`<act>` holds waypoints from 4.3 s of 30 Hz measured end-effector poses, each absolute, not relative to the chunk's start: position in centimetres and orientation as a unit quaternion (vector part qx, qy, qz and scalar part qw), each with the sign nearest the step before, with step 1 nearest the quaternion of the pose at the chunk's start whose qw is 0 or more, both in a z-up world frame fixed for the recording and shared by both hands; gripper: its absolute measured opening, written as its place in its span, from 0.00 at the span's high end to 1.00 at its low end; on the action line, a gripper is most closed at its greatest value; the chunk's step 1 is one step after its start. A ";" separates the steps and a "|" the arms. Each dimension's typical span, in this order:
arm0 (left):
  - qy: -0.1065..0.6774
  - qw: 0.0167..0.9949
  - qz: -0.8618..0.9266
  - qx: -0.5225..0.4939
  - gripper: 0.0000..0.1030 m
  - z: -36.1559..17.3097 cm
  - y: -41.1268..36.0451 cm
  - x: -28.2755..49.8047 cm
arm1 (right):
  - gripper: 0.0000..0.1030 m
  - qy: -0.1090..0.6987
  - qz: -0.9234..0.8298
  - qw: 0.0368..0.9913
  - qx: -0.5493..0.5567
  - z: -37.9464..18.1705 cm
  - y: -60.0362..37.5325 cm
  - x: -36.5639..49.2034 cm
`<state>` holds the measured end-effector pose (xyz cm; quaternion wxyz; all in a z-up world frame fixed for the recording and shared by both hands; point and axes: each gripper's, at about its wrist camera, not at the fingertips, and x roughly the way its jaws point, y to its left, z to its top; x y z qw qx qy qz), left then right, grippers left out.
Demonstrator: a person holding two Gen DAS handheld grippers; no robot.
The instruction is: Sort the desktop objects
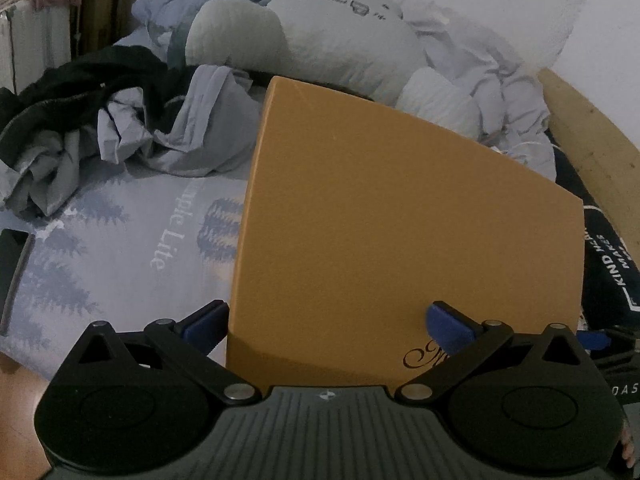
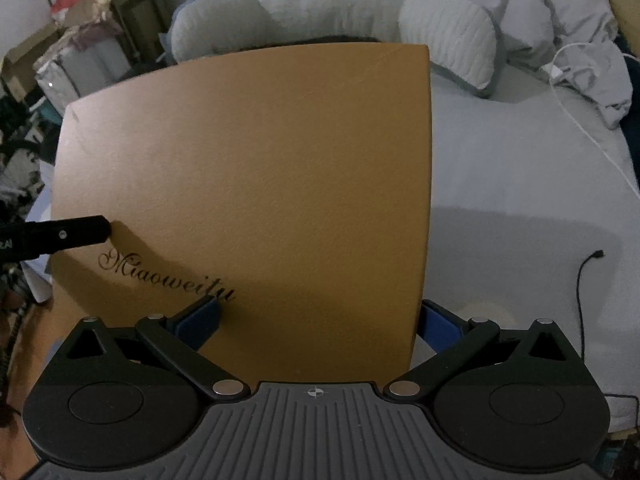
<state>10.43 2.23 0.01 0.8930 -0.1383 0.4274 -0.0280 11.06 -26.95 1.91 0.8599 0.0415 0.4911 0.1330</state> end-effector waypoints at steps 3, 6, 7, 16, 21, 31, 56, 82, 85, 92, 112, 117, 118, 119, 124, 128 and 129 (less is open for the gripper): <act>0.437 0.888 -0.026 -0.139 0.00 -0.6 2.5 11.1 | 0.00 0.499 0.134 0.855 0.044 1.3 -26.9 11.9; 0.447 0.883 -0.025 -0.137 0.00 -1.2 2.6 11.6 | 0.00 0.508 0.135 0.849 0.048 0.7 -27.1 12.7; 0.451 0.882 -0.024 -0.138 0.00 -1.4 2.7 11.8 | 0.00 0.511 0.135 0.848 0.050 0.5 -27.1 12.9; 0.474 0.869 -0.020 -0.141 0.00 -2.9 3.0 12.9 | 0.00 0.528 0.134 0.836 0.059 -0.9 -27.4 14.9; 0.482 0.865 -0.015 -0.141 0.00 -3.5 3.0 13.4 | 0.00 0.536 0.135 0.831 0.063 -1.7 -27.9 16.3; 0.492 0.859 -0.012 -0.139 0.00 -4.5 3.2 13.9 | 0.00 0.543 0.134 0.826 0.067 -2.6 -28.1 17.3; 0.480 0.867 -0.008 -0.138 0.00 -6.3 2.7 13.4 | 0.00 0.527 0.105 0.841 0.061 -4.2 -27.2 17.0; 0.452 0.884 -0.009 -0.122 0.00 -8.0 2.3 12.1 | 0.00 0.528 0.091 0.842 0.058 -6.5 -26.5 16.5; 0.454 0.882 -0.009 -0.126 0.00 -7.8 2.4 12.2 | 0.00 0.531 0.092 0.840 0.062 -6.3 -26.7 16.7; 0.439 0.893 0.022 -0.095 0.00 -6.5 2.3 11.2 | 0.00 0.535 0.077 0.839 0.062 -5.7 -26.5 16.1; 0.322 0.944 -0.006 -0.077 0.00 1.9 3.0 3.1 | 0.00 0.362 0.119 0.924 0.039 2.2 -26.3 6.3; 0.277 0.958 -0.022 -0.063 0.00 3.2 2.1 1.0 | 0.00 0.294 0.134 0.946 0.012 4.2 -26.0 3.6; 0.269 0.961 -0.026 -0.060 0.00 3.5 2.0 0.6 | 0.00 0.279 0.138 0.950 0.009 4.5 -25.9 3.0; 0.262 0.963 -0.029 -0.058 0.00 3.6 1.8 0.2 | 0.00 0.265 0.142 0.954 0.005 4.8 -25.9 2.5; 0.239 0.968 -0.042 -0.057 0.00 4.0 1.4 -1.3 | 0.00 0.195 0.154 0.969 -0.001 5.6 -26.3 -0.2; 0.215 0.974 -0.053 -0.048 0.00 3.7 1.2 -2.3 | 0.00 0.173 0.161 0.972 0.017 5.8 -27.0 -1.2; 0.209 0.975 -0.055 -0.045 0.00 3.6 1.2 -2.5 | 0.00 0.171 0.161 0.972 0.019 5.8 -27.1 -1.3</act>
